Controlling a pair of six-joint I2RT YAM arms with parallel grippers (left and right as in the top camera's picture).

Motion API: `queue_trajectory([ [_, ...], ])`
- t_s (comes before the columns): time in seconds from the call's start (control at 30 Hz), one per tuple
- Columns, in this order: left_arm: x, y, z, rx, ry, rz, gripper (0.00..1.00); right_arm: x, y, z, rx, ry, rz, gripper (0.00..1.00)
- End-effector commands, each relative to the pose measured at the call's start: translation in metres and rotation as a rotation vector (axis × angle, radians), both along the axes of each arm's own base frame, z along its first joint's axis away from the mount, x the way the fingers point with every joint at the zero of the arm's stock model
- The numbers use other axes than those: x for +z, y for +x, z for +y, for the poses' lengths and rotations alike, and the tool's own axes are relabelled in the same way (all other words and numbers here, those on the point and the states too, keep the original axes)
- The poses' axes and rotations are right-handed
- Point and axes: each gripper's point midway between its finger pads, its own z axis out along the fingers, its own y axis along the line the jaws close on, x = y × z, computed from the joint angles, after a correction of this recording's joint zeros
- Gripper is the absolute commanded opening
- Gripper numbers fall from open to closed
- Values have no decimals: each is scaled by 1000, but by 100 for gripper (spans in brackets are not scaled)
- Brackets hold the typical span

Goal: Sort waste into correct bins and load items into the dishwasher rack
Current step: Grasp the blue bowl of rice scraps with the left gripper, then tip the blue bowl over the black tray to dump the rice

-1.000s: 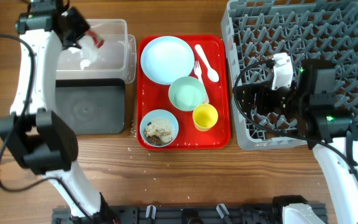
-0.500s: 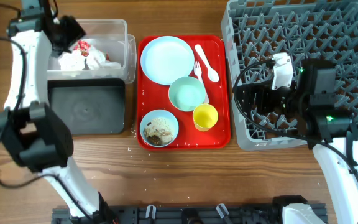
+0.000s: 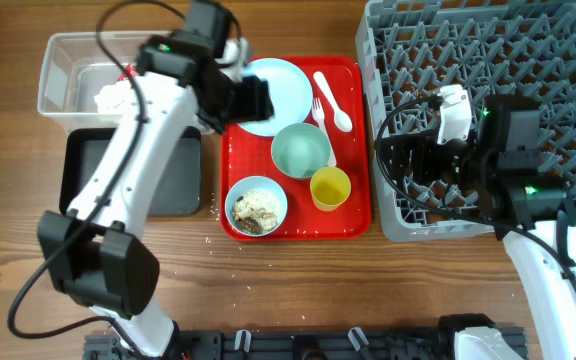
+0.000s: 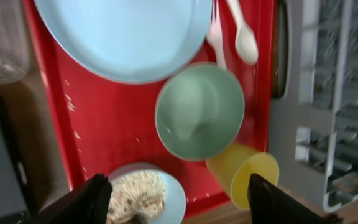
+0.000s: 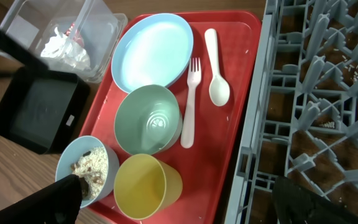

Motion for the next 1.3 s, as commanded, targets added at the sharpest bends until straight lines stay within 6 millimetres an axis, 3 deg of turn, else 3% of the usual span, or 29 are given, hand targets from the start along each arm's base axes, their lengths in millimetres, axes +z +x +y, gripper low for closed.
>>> queue_trajectory([
  [0.0,-24,-38,-8,26,32,168,66,9,2,4,11,22,-14,100],
  [0.1,-63,-76,-18,109,117,304,63,9,2,4,11,22,-14,100],
  [0.2,-99,-95,-24,148,209,302,61,9,2,4,11,23,-12,100],
  [0.33,-136,-107,-27,149,235,277,48,9,2,4,11,23,-12,100],
  [0.47,-151,-111,-25,144,234,267,36,9,2,4,11,23,-14,100],
  [0.6,-152,-108,-27,144,225,257,6,9,2,4,11,23,-13,100],
  [0.7,-152,-110,-27,142,222,266,4,9,2,4,11,23,-13,100],
  [0.8,-144,-116,-36,131,162,305,4,9,2,4,11,23,-13,100],
  [0.87,-117,-112,-43,134,87,308,4,9,2,4,11,22,-14,100],
  [0.97,-81,-104,-37,118,20,266,4,9,2,4,11,22,-15,100],
  [1.17,-13,-89,7,166,-158,153,4,10,2,3,11,22,-17,100],
  [1.27,0,-74,58,212,-184,84,4,8,3,4,11,21,-11,100],
])
